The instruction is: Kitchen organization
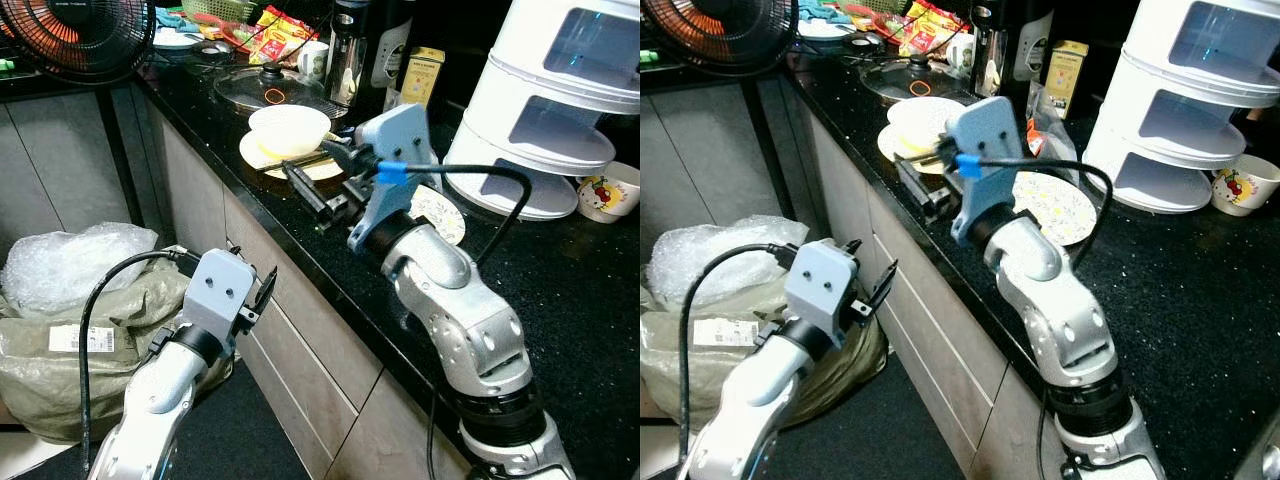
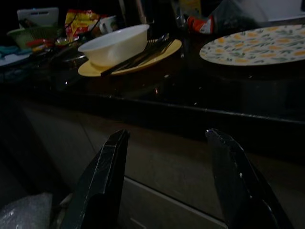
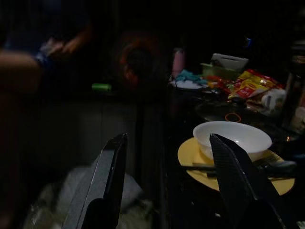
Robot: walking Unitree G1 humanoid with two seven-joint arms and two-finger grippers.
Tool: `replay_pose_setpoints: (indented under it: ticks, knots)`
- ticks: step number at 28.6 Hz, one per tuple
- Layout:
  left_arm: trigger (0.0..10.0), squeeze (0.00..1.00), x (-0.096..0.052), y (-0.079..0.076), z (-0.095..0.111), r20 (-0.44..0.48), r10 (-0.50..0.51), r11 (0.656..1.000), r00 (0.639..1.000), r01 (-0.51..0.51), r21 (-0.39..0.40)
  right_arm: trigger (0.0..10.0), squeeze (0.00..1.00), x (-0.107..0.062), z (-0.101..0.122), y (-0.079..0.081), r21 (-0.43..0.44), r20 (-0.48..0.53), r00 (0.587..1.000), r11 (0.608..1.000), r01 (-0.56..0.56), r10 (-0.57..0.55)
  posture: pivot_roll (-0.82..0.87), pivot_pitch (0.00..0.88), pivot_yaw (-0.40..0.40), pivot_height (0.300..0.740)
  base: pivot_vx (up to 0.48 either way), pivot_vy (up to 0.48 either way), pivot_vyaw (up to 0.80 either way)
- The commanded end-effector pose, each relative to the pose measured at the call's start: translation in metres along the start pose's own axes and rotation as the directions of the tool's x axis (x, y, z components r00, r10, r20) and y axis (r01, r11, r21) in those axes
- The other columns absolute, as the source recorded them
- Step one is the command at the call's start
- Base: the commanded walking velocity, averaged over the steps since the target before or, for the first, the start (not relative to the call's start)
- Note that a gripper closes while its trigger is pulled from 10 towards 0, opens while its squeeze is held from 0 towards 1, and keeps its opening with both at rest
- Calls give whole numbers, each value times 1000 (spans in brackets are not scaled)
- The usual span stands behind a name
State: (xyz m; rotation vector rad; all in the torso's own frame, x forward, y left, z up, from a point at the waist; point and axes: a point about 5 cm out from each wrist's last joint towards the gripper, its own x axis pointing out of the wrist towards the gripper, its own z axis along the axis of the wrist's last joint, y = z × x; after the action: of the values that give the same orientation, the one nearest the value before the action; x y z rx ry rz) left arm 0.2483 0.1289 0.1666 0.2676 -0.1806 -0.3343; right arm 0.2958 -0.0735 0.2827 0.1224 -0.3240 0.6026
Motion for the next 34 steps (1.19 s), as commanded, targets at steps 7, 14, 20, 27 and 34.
replay_pose_setpoints:
  ticks: [7,14,20,27,34]
  knots:
    - [10000,0,-1,0,-2,-17,-2,1000,1000,1,-24,10000,0,-12,-3,-9,158,17,999,987,34,-38,100,0,-105,740,0,0,0]
    - [10000,0,1,3,0,-13,12,999,1000,-13,-42,10000,0,-23,-20,-8,208,-36,998,976,64,-58,101,0,-99,740,0,0,0]
    - [10000,0,1,3,1,-10,-2,999,1000,1,-38,10000,0,-25,-23,-5,222,-48,997,973,62,-53,102,0,-93,740,0,0,0]
    - [10000,0,0,2,0,-15,-6,999,1000,6,-48,10000,0,-26,-24,-4,227,-49,998,972,60,-50,99,0,-94,740,0,-329,0]
    - [10000,0,-1,3,0,-16,6,997,1000,-7,-71,10000,0,-26,-24,-4,225,-51,998,973,57,-46,98,0,-94,740,0,0,0]
